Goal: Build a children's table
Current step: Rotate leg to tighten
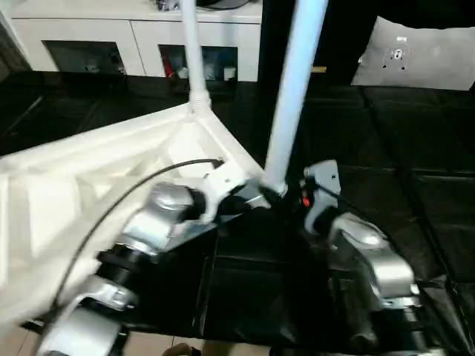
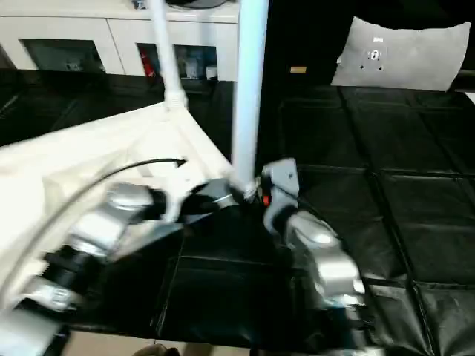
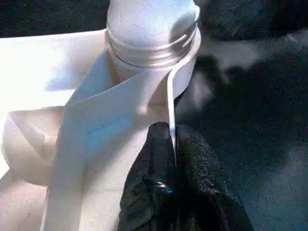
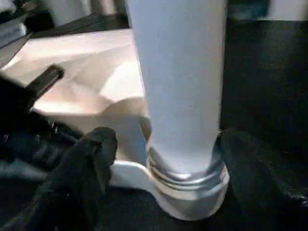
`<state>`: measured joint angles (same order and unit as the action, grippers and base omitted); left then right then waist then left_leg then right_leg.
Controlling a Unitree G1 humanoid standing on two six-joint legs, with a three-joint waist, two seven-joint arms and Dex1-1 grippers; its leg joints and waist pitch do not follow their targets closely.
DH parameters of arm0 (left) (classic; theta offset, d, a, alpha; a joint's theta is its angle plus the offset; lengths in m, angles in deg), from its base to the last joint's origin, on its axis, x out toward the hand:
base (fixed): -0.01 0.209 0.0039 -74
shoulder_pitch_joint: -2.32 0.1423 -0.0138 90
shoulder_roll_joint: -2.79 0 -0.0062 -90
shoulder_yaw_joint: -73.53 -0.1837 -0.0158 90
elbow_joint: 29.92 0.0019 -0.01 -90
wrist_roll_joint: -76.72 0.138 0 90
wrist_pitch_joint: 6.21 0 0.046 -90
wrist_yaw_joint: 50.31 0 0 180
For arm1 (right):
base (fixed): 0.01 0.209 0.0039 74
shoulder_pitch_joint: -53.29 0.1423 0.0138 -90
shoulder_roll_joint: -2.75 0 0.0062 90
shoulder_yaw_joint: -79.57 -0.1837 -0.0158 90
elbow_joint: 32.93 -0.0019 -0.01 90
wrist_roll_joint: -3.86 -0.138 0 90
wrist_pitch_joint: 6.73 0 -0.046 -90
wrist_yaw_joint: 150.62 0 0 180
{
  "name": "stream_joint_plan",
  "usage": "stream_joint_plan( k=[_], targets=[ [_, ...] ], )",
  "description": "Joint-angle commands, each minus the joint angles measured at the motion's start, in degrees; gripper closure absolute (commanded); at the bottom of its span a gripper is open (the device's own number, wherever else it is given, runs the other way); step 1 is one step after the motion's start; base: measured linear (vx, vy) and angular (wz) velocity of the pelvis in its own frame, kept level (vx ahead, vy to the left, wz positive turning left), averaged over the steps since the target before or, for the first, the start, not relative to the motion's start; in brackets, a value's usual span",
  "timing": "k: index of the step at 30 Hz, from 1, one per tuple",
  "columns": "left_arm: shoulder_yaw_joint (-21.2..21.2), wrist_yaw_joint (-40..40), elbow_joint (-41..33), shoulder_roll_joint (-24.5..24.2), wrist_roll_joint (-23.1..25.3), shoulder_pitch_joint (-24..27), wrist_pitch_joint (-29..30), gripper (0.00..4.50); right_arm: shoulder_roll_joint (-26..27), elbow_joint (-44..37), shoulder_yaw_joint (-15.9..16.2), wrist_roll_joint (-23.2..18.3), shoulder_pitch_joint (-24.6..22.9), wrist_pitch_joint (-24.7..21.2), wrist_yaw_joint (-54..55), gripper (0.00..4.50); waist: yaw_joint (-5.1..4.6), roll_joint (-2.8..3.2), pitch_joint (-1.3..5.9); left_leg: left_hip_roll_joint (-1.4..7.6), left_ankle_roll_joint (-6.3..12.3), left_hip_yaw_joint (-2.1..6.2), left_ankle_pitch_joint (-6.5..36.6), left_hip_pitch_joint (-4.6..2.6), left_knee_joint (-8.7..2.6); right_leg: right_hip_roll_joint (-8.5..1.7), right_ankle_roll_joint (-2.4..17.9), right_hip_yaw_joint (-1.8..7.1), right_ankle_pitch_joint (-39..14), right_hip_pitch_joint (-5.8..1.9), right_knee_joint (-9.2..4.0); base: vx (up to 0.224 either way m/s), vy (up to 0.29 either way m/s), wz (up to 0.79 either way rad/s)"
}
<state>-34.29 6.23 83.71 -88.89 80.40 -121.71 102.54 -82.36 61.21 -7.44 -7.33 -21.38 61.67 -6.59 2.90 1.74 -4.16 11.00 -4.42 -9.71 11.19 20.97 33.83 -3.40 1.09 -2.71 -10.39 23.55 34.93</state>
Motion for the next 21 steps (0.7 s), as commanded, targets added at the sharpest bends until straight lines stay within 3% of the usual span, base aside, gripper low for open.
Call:
stream_joint_plan(
  k=[1, 3, 7, 10, 13, 14, 21],
  targets=[
    [-1.7, 4.8, -0.9, -0.8, -0.9, -1.2, -4.0, 4.50, -2.0, -1.2, 0.7, -0.5, 0.0, 1.2, -3.6, 0.40, 0.42, 0.16, 4.10, 1.72, 2.63, 0.36, 8.2, -0.38, -3.62, -4.04, 12.3, 2.64, -9.3, -3.57, -4.31, 0.000, 0.000, 0.00],
    [-3.6, 11.9, 0.9, -4.1, -0.8, -1.9, -10.2, 4.50, -7.3, -0.2, 1.6, -0.1, 0.4, 3.3, -10.6, 0.40, 0.95, 0.27, 4.24, 1.74, 3.03, 0.38, 7.6, -0.56, -3.51, -3.99, 12.9, 2.63, -6.8, -3.42, -4.07, 0.000, 0.000, 0.00],
    [-4.5, 18.9, 2.0, -6.1, -2.3, -2.4, -12.8, 4.50, -11.4, 0.1, 2.7, -1.5, 0.8, 4.0, -18.6, 0.40, 1.56, -0.17, 4.27, 1.67, 3.57, 0.25, 7.4, -0.37, -3.36, -4.15, 13.7, 2.56, -5.6, -3.78, -3.70, 0.000, 0.000, 0.00],
    [-5.9, 25.0, 2.3, -7.5, -3.6, -2.9, -14.4, 4.50, -14.7, 0.0, 4.8, -3.1, 1.2, 4.1, -26.0, 0.40, 2.13, -0.09, 4.19, 1.90, 3.90, 0.12, 7.2, -0.45, -3.31, -4.11, 13.8, 2.57, -6.2, -3.59, -3.64, 0.000, 0.000, 0.00],
    [-7.5, 30.6, 2.0, -8.5, -4.4, -3.5, -16.0, 4.50, -16.8, 0.4, 7.4, -4.8, 2.2, 3.0, -32.9, 0.40, 2.44, -0.07, 4.34, 1.92, 4.21, 0.21, 7.2, -0.44, -3.24, -4.14, 14.6, 2.37, -6.0, -3.67, -3.45, 0.000, 0.000, 0.00],
    [-7.8, 31.9, 2.0, -8.7, -4.7, -3.6, -16.5, 4.50, -17.2, 0.7, 8.1, -5.3, 2.6, 2.7, -34.5, 0.66, 2.51, -0.03, 4.27, 2.04, 4.48, 0.14, 7.1, -0.42, -3.24, -4.09, 14.7, 2.42, -5.8, -3.58, -3.44, 0.000, 0.000, 0.00],
    [-9.6, 35.1, -0.2, -8.7, -5.8, -3.0, -16.9, 4.50, -17.2, 1.2, 10.1, -7.2, 4.8, -0.1, -38.7, 1.20, 3.30, -0.25, 4.13, 2.23, 3.45, 0.22, 7.7, -0.47, -3.42, -4.28, 14.0, 2.43, -9.2, -3.40, -3.59, 0.000, 0.000, 0.00]
  ],
)
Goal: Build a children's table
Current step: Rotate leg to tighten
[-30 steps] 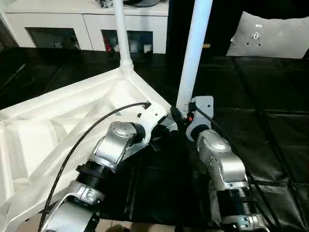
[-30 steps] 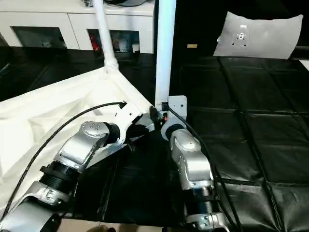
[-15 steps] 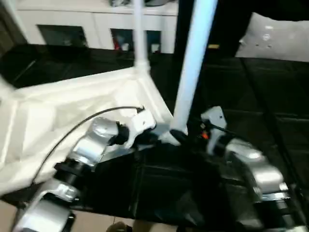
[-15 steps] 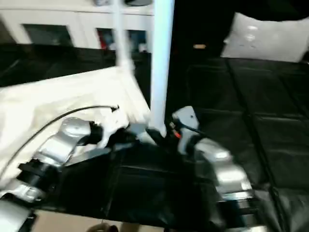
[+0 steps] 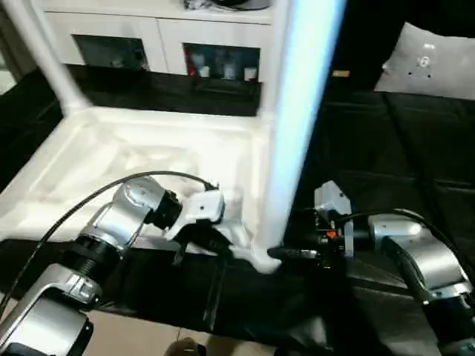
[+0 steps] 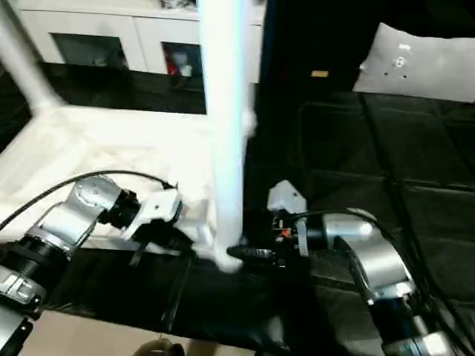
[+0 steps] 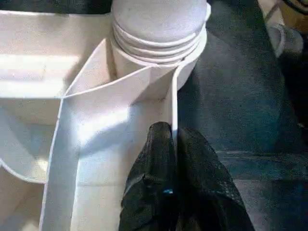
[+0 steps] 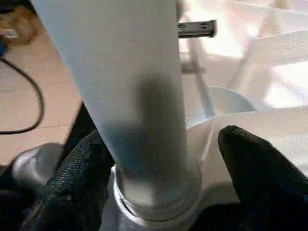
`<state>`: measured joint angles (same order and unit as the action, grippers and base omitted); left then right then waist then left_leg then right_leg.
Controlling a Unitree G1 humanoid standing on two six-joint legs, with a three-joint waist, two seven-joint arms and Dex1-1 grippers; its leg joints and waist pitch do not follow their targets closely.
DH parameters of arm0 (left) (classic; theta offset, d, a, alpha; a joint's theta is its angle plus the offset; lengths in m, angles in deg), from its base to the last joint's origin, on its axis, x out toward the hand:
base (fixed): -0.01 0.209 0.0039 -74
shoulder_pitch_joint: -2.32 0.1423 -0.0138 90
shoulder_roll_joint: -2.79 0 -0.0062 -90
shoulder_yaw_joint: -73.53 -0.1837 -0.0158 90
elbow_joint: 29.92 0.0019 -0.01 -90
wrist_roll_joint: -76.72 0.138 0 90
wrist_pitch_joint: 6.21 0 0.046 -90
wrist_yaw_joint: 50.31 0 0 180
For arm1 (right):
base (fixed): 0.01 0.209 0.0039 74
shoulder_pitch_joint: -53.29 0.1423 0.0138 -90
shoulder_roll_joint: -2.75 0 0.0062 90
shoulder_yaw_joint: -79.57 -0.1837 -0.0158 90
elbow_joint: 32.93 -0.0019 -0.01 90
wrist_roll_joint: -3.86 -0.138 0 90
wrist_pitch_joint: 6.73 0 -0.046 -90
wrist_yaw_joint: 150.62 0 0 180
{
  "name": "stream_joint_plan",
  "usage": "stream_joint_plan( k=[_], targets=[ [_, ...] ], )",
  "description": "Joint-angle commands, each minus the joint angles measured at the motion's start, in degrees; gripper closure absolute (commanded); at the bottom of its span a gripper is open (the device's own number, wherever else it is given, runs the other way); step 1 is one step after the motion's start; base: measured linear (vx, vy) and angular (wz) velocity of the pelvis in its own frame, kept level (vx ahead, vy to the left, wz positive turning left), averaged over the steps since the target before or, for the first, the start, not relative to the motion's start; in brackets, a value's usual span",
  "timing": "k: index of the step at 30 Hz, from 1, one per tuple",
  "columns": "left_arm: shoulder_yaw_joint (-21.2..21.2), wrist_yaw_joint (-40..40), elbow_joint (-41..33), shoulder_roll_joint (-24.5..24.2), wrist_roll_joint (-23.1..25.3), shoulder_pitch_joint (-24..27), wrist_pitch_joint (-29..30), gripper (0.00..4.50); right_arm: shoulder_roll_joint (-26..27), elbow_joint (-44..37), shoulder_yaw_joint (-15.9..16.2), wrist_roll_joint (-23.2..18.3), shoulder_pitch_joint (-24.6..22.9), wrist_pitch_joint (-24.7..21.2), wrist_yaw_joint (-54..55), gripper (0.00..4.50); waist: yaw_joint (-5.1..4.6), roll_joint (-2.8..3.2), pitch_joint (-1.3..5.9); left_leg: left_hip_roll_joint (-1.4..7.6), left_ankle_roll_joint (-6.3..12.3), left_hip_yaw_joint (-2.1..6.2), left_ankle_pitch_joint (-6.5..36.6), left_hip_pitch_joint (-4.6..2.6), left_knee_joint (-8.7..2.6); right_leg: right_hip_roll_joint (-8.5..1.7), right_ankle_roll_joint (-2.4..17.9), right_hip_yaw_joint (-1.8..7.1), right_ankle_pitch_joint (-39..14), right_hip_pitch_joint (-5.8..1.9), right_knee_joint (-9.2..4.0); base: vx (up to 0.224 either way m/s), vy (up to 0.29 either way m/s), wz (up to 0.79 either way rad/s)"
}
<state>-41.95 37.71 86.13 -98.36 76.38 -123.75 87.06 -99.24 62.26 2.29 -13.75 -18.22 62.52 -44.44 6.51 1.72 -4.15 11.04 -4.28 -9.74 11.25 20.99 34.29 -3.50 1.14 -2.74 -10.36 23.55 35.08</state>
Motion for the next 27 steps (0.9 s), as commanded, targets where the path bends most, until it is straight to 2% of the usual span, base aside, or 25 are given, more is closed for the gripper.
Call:
stream_joint_plan(
  k=[1, 2, 4, 5, 7, 11, 16, 20, 22, 23, 25, 26, 27],
  targets=[
    [-1.9, 3.6, -2.6, 0.8, -1.8, -1.0, -1.4, 4.50, -0.4, 0.1, 0.4, -0.8, 1.6, -1.0, -0.8, 1.20, -0.34, -0.22, 4.11, 2.16, 3.28, 0.25, 7.5, -0.42, -3.87, -4.18, 14.0, 2.44, -9.1, -3.41, -3.73, 0.000, 0.000, 0.00],
    [-2.0, 4.0, -2.5, 1.0, -1.8, -0.9, -1.6, 4.50, -0.5, 0.3, 0.7, -1.1, 1.9, -1.3, -1.9, 1.47, -0.37, -0.32, 4.16, 2.10, 3.27, 0.21, 7.5, -0.49, -3.82, -4.13, 13.9, 2.43, -8.9, -3.39, -3.72, 0.000, 0.000, 0.00],
    [-2.0, 4.2, -2.5, 1.2, -1.8, -0.8, -1.8, 4.50, -0.7, 0.2, 1.1, -1.4, 2.1, -2.1, -2.9, 1.59, -0.31, -0.31, 4.16, 2.04, 3.32, 0.18, 7.0, -0.44, -3.76, -4.13, 13.8, 2.47, -8.8, -3.38, -3.71, 0.000, 0.000, 0.00],
    [-2.0, 4.3, -2.4, 1.4, -1.9, -0.8, -2.0, 4.50, -0.8, 0.3, 1.5, -1.7, 2.3, -2.9, -3.8, 1.59, -0.31, -0.58, 4.17, 2.04, 3.44, 0.15, 6.8, -0.39, -3.74, -4.17, 13.8, 2.47, -8.7, -3.46, -3.74, 0.000, 0.000, 0.00],
    [-2.0, 4.3, -2.4, 1.4, -1.9, -0.8, -2.0, 4.50, -0.8, 0.3, 1.5, -1.7, 2.3, -2.9, -3.8, 1.91, -0.20, -0.44, 4.17, 2.07, 3.46, 0.17, 6.6, -0.38, -3.73, -4.20, 13.6, 2.47, -9.1, -3.40, -3.73, 0.000, 0.000, 0.00],
    [-2.6, 4.5, -1.5, 1.4, -2.4, -1.1, -2.8, 4.50, -1.5, 0.7, 2.7, -2.8, 2.8, -5.0, -6.3, 2.17, -0.19, -0.53, 4.17, 2.07, 3.60, 0.20, 6.3, -0.35, -3.74, -4.13, 13.5, 2.42, -8.8, -3.40, -3.67, 0.000, 0.000, 0.00],
    [-2.1, 4.5, -1.5, 1.3, -2.3, -1.0, -2.4, 4.50, -1.6, 0.3, 3.2, -3.3, 2.8, -6.6, -7.2, 2.30, -0.20, -0.53, 4.04, 2.05, 2.94, 0.20, 7.5, -0.45, -3.85, -4.20, 12.8, 2.44, -11.6, -3.33, -3.99, 0.000, 0.000, 0.00],
    [-1.3, 4.1, -1.6, 1.5, -2.3, -0.7, -1.6, 4.50, -1.2, -0.5, 2.9, -3.9, 2.3, -7.5, -6.6, 2.35, -0.24, -0.41, 4.02, 2.05, 2.76, 0.21, 7.5, -0.46, -3.88, -4.15, 12.7, 2.46, -11.6, -3.31, -4.03, 0.000, 0.000, 0.00],
    [0.7, 0.6, -1.5, 2.0, -3.0, -0.1, 0.5, 4.50, 0.9, -3.1, 1.2, -5.1, -0.1, -8.9, -1.5, 2.35, -0.09, -0.24, 4.00, 2.11, 2.73, 0.21, 7.4, -0.53, -3.91, -4.15, 12.6, 2.53, -11.3, -3.20, -4.07, 0.000, 0.000, 0.00],
    [1.0, -0.2, -1.5, 2.1, -3.1, -0.1, 0.8, 4.50, 1.3, -3.6, 0.9, -5.2, -0.6, -9.2, -0.5, 2.35, -0.23, -0.41, 3.99, 2.03, 2.46, 0.30, 7.7, -0.41, -4.01, -4.15, 12.5, 2.45, -11.6, -3.31, -4.05, 0.000, 0.000, 0.00],
    [1.8, -2.9, -1.1, 2.7, -2.7, 0.0, 1.4, 4.50, 2.6, -4.2, 0.8, -3.8, -1.6, -8.0, 2.8, 2.36, -0.33, -0.39, 3.87, 2.02, 2.10, 0.29, 8.6, -0.51, -4.06, -4.16, 12.2, 2.45, -13.2, -3.15, -4.24, 0.000, 0.000, 0.00],
    [2.3, -4.6, -1.0, 3.1, -2.5, 0.2, 2.0, 4.50, 3.6, -4.5, 0.6, -3.1, -2.1, -7.6, 5.0, 2.37, -0.46, -0.20, 3.72, 1.90, 1.53, 0.34, 9.6, -0.54, -4.16, -4.21, 11.7, 2.45, -15.3, -3.12, -4.47, 0.000, 0.000, 0.00],
    [2.9, -8.9, -1.0, 3.8, -1.3, 0.5, 4.5, 4.50, 6.7, -4.5, 0.0, -1.5, -2.8, -7.2, 11.0, 2.37, -0.84, -0.52, 3.56, 1.78, 0.75, 0.35, 10.5, -0.44, -4.33, -4.19, 10.3, 2.47, -18.5, -3.05, -4.84, 0.000, 0.000, 0.00]
  ],
)
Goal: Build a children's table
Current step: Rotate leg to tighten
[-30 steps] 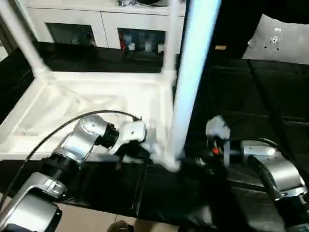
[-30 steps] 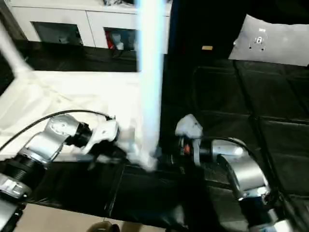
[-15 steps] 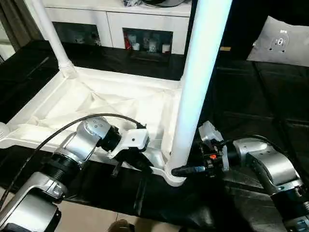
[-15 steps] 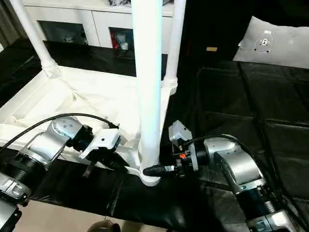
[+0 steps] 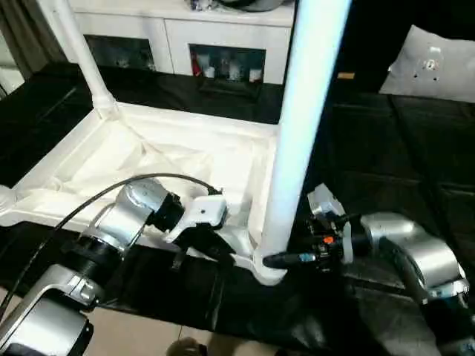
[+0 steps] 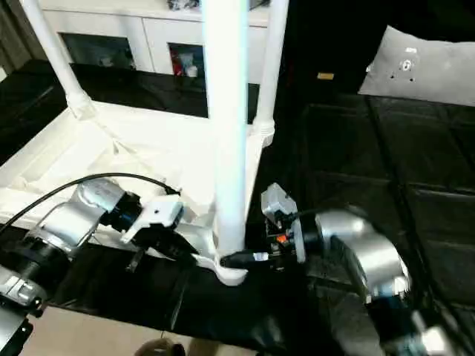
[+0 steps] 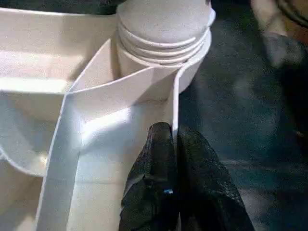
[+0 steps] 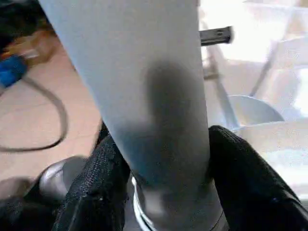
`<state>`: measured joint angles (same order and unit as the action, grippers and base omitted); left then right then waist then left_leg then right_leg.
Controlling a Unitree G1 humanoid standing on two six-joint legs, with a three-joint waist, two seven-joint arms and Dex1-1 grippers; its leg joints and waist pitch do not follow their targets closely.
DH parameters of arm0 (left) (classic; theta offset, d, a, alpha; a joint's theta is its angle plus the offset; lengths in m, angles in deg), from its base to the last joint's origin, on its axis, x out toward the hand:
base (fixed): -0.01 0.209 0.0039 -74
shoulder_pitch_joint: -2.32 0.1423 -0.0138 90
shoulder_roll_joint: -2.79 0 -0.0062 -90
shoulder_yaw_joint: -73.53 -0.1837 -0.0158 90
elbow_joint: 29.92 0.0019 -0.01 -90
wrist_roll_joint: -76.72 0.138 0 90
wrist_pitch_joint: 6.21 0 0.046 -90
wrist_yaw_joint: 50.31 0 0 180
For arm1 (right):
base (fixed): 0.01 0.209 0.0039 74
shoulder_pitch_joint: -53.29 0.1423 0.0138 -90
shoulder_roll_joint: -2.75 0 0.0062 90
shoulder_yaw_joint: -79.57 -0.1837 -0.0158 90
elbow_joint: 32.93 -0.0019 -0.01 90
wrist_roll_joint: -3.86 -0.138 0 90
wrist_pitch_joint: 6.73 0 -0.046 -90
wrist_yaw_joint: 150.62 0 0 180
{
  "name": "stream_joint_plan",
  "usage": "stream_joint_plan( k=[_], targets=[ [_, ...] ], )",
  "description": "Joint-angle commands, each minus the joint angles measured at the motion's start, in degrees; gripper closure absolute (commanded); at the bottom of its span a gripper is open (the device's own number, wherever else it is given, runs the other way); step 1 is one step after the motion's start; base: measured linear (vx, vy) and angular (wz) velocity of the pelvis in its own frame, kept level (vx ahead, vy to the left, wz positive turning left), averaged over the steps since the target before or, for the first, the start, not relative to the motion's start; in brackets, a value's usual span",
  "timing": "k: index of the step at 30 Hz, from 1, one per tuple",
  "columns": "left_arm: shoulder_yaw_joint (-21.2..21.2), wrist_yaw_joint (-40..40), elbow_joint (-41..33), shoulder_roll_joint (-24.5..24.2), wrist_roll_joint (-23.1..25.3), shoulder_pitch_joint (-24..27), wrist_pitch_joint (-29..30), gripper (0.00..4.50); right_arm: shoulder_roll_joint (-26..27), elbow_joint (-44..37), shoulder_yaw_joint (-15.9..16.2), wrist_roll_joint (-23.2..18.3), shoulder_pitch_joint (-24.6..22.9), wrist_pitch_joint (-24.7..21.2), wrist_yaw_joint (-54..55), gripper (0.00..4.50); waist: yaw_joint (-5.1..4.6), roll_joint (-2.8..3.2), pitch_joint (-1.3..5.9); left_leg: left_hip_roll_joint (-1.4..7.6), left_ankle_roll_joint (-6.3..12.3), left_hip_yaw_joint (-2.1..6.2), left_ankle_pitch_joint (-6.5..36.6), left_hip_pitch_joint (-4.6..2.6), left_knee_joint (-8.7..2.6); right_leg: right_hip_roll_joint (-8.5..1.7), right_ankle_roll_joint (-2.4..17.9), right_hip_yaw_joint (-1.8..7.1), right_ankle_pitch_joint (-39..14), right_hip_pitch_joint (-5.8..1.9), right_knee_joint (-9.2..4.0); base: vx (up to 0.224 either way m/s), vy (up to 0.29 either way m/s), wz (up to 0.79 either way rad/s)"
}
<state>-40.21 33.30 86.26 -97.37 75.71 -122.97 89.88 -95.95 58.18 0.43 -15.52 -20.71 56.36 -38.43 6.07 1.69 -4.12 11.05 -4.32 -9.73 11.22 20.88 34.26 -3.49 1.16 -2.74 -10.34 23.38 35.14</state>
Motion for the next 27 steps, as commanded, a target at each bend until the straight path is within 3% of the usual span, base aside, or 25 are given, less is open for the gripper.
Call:
stream_joint_plan(
  k=[1, 4, 9, 14, 18, 20, 22, 23, 26, 27],
  targets=[
    [1.4, -6.3, -1.2, 3.3, -0.2, -0.2, 3.0, 4.50, 5.0, -0.2, 1.5, 0.9, -0.4, -1.3, 7.7, 2.38, -0.45, -0.39, 3.46, 1.72, 0.58, 0.43, 11.0, -0.41, -4.39, -4.28, 9.8, 2.39, -20.2, -2.80, -5.08, 0.000, 0.000, 0.00],
    [2.9, -10.4, -1.7, 5.1, -0.3, 0.1, 6.3, 4.50, 8.4, 0.3, 1.1, 2.5, -0.5, -1.4, 13.3, 2.40, -1.67, -0.49, 3.38, 1.51, -0.31, 0.66, 11.0, -0.01, -4.67, -4.22, 8.3, 2.28, -22.4, -3.05, -5.21, 0.000, 0.000, 0.00],
    [5.7, -23.4, -2.2, 11.2, 1.2, -0.9, 13.7, 4.50, 18.2, 1.9, 0.0, 7.0, -0.4, -2.9, 30.2, 2.43, -3.59, -0.40, 3.44, 1.25, -0.10, 0.63, 10.8, -0.03, -4.48, -4.05, 8.9, 2.43, -21.2, -2.84, -5.36, 0.000, 0.000, 0.00],
    [8.0, -34.5, -2.0, 17.1, 3.2, -1.8, 18.1, 4.50, 25.8, 6.0, -1.8, 10.8, 1.5, -2.2, 42.5, 2.46, -3.84, -0.20, 3.48, 1.21, 0.49, 0.54, 10.4, -0.19, -4.47, -3.94, 9.3, 2.51, -19.5, -2.79, -5.48, 0.000, 0.000, 0.00],
    [8.5, -42.0, -3.0, 21.3, 5.5, -1.8, 20.4, 4.50, 30.9, 10.4, -3.7, 13.5, 4.5, -1.3, 52.1, 2.47, -4.21, -0.02, 3.24, 1.24, -0.12, 0.57, 12.3, -0.38, -4.73, -3.87, 9.1, 2.59, -20.6, -2.60, -5.72, 0.000, 0.000, 0.00],
    [8.5, -43.5, -3.5, 22.2, 5.7, -1.6, 20.6, 4.50, 32.1, 11.4, -4.3, 14.5, 5.3, -1.1, 55.1, 2.47, -4.14, 0.15, 3.32, 1.16, -0.18, 0.66, 13.1, -0.59, -4.71, -3.96, 8.5, 2.60, -22.1, -2.66, -5.95, 0.000, 0.000, 0.00],
    [7.8, -43.0, -5.3, 23.1, 5.1, -0.7, 21.3, 4.50, 32.8, 11.5, -4.0, 15.2, 5.2, 0.3, 55.2, 2.47, -4.24, 0.05, 3.39, 1.21, -0.05, 0.68, 12.5, -0.38, -4.82, -3.83, 8.5, 2.68, -19.5, -2.78, -5.69, 0.000, 0.000, 0.00],
    [7.7, -42.9, -5.3, 23.1, 5.1, -0.7, 21.3, 4.50, 32.7, 11.4, -4.0, 15.2, 5.2, 0.5, 55.2, 1.93, -4.17, 0.04, 3.51, 1.19, 0.24, 0.61, 11.9, -0.38, -4.75, -3.78, 8.7, 2.71, -17.6, -2.82, -5.62, 0.000, 0.000, 0.00],
    [7.4, -41.7, -5.7, 22.1, 5.6, -0.3, 20.8, 4.50, 32.2, 10.2, -5.6, 14.4, 3.9, 3.1, 53.9, 1.73, -4.14, 0.12, 3.64, 1.15, 0.86, 0.48, 10.5, -0.25, -4.65, -3.74, 9.6, 2.74, -14.0, -2.97, -5.37, 0.000, 0.000, 0.00],
    [7.5, -40.7, -5.8, 20.8, 5.6, -0.1, 20.1, 4.50, 31.1, 9.1, -6.6, 13.2, 3.3, 3.9, 52.3, 1.43, -3.97, 0.36, 3.76, 1.22, 1.20, 0.48, 9.9, -0.34, -4.59, -3.81, 10.0, 2.78, -12.6, -3.10, -5.24, 0.000, 0.000, 0.00]
  ],
)
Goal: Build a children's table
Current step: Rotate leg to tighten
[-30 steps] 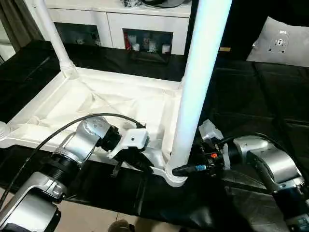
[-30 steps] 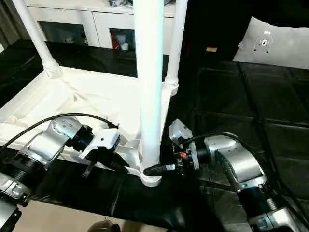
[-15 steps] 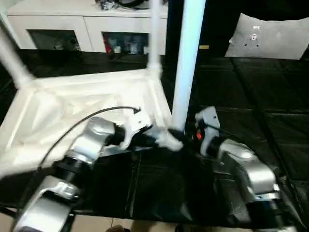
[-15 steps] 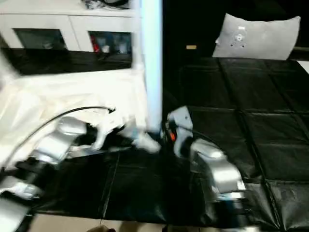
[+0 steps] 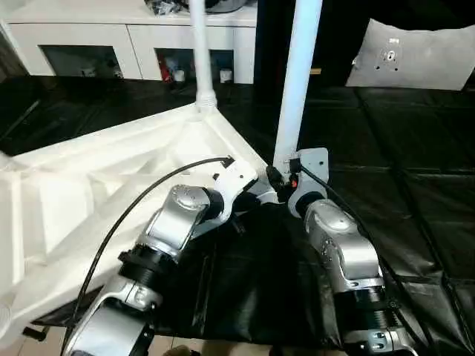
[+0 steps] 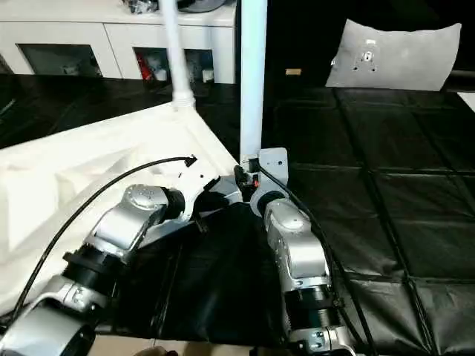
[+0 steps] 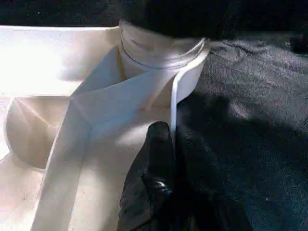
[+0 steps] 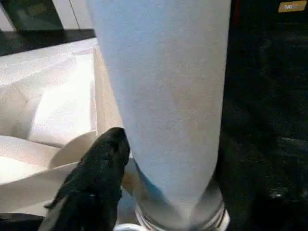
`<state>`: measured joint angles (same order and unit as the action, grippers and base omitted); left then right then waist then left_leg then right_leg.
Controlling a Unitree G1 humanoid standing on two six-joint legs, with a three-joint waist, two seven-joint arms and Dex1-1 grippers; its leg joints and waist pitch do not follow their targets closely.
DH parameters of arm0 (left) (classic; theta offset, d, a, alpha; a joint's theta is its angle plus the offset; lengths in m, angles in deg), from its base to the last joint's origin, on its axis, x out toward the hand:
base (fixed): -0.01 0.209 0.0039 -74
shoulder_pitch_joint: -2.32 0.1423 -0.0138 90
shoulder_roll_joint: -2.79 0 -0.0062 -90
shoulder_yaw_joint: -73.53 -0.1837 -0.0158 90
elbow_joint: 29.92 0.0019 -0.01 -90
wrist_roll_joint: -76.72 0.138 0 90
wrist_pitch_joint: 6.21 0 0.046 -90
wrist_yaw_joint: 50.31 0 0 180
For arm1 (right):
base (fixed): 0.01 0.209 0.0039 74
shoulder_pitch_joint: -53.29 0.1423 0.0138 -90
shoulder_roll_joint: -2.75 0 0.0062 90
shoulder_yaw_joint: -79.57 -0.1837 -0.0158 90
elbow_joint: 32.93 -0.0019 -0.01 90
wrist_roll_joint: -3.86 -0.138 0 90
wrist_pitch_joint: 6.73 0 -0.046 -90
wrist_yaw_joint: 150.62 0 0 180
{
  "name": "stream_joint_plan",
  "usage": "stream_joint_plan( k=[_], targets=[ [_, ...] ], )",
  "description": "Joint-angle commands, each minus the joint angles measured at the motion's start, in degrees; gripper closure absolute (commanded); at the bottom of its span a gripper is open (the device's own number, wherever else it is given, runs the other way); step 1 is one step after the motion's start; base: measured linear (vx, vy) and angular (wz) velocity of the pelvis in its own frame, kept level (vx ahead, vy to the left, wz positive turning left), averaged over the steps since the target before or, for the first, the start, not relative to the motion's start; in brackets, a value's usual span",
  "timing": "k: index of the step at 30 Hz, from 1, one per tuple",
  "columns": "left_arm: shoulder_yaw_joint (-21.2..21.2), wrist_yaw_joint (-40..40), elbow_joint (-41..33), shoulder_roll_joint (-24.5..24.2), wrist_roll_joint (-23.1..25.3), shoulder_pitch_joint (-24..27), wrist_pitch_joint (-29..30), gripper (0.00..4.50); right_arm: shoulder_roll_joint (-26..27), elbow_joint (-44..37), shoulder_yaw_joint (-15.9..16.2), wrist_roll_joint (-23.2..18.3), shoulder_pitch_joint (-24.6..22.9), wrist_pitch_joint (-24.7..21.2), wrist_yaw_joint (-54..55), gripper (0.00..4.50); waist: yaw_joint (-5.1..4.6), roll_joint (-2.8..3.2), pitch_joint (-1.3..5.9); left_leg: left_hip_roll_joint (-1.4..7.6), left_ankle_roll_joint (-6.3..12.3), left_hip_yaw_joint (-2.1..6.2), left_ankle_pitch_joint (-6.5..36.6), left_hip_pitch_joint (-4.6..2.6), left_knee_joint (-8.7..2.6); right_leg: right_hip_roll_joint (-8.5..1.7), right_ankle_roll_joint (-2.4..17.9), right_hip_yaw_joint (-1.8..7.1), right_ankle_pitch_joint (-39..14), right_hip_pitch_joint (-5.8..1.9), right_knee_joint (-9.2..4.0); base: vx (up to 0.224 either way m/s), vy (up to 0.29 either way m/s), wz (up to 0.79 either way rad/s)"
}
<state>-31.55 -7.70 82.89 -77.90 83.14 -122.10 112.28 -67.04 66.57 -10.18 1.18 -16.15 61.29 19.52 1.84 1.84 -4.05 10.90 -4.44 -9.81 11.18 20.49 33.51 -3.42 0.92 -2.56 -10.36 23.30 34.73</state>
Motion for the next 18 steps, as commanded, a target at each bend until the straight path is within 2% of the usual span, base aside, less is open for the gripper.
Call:
stream_joint_plan(
  k=[1, 5, 6, 8, 11, 12, 14, 16, 17, 18],
  targets=[
    [-1.2, 0.4, -2.5, 1.2, -1.8, -1.0, -2.3, 4.50, 2.0, 0.6, 3.9, -3.5, -1.3, -0.9, -5.9, 1.34, 0.25, 0.12, 3.70, 1.33, 1.57, 0.55, 9.6, 0.18, -3.84, -3.83, 10.4, 2.58, -11.7, -3.13, -4.79, 0.000, 0.000, 0.00],
    [-1.4, 4.0, -2.8, -1.7, -2.0, -0.4, -4.0, 4.50, -1.9, -2.1, 2.8, -5.9, -2.5, -1.0, -11.5, 1.12, 0.28, 0.19, 3.93, 1.42, 2.47, 0.57, 8.0, 0.28, -3.72, -3.84, 11.7, 2.48, -7.6, -3.56, -4.37, 0.000, 0.000, 0.00],
    [-1.6, 6.4, -2.9, -3.7, -2.4, 0.2, -4.4, 4.50, -5.1, -3.5, 2.5, -7.6, -3.2, -1.7, -16.2, 0.89, 0.42, 0.21, 4.14, 1.55, 3.25, 0.58, 6.4, 0.21, -3.58, -3.79, 12.8, 2.46, -3.8, -3.78, -3.92, 0.000, 0.000, 0.00],
    [-2.1, 10.6, -2.0, -6.1, -3.0, 0.7, -8.0, 4.50, -9.3, -3.7, 1.9, -8.5, -3.7, -0.4, -21.3, 0.84, 0.52, 0.02, 4.15, 1.50, 4.23, 0.58, 5.8, 0.43, -3.45, -3.82, 13.7, 2.34, -2.0, -3.99, -3.80, 0.000, 0.000, 0.00],
    [-3.1, 14.7, -0.5, -8.8, -2.7, 0.8, -12.2, 4.50, -14.4, -3.7, 2.7, -9.0, -4.4, 1.7, -28.2, 0.54, 0.69, 0.07, 4.31, 1.63, 5.05, 0.43, 5.0, 0.49, -3.19, -4.01, 14.4, 2.31, -1.8, -3.92, -3.73, 0.000, 0.000, 0.00],
    [-3.5, 18.3, 0.0, -10.4, -3.2, 0.6, -13.5, 4.50, -17.5, -4.2, 2.8, -10.3, -4.7, 1.8, -33.5, 0.54, 0.90, -0.05, 4.19, 1.69, 5.03, 0.42, 5.7, 0.42, -3.26, -4.09, 14.3, 2.25, -3.7, -3.88, -3.87, 0.000, 0.000, 0.00],
    [-3.9, 20.2, 0.4, -11.4, -3.3, 0.4, -14.9, 4.50, -19.1, -4.2, 2.9, -10.7, -4.7, 2.1, -35.9, 0.54, 1.00, -0.03, 4.08, 1.79, 4.86, 0.38, 6.4, 0.34, -3.29, -4.14, 14.2, 2.28, -5.2, -3.74, -3.98, 0.000, 0.000, 0.00],
    [-4.9, 24.3, 1.3, -13.3, -3.8, -0.1, -17.7, 4.50, -22.5, -4.4, 3.7, -11.5, -4.7, 2.5, -41.3, 0.54, 1.43, -0.07, 4.13, 2.03, 4.53, 0.39, 7.0, 0.08, -3.32, -4.19, 14.1, 2.32, -6.7, -3.53, -3.97, 0.000, 0.000, 0.00],
    [-4.9, 24.3, 1.3, -13.3, -3.8, -0.1, -17.7, 4.50, -22.5, -4.4, 3.7, -11.5, -4.7, 2.5, -41.3, 0.54, 1.65, -0.04, 4.15, 1.97, 4.56, 0.42, 7.1, 0.03, -3.27, -4.18, 14.1, 2.27, -6.9, -3.53, -3.99, 0.000, 0.000, 0.00],
    [-5.8, 31.1, 2.0, -15.5, -5.8, -0.7, -19.9, 4.50, -27.4, -4.2, 5.5, -13.0, -4.1, 2.7, -49.6, 0.54, 1.99, -0.06, 4.22, 1.97, 4.41, 0.37, 7.6, -0.17, -3.22, -4.09, 14.4, 2.20, -7.0, -3.49, -3.89, 0.000, 0.000, 0.00]
  ],
)
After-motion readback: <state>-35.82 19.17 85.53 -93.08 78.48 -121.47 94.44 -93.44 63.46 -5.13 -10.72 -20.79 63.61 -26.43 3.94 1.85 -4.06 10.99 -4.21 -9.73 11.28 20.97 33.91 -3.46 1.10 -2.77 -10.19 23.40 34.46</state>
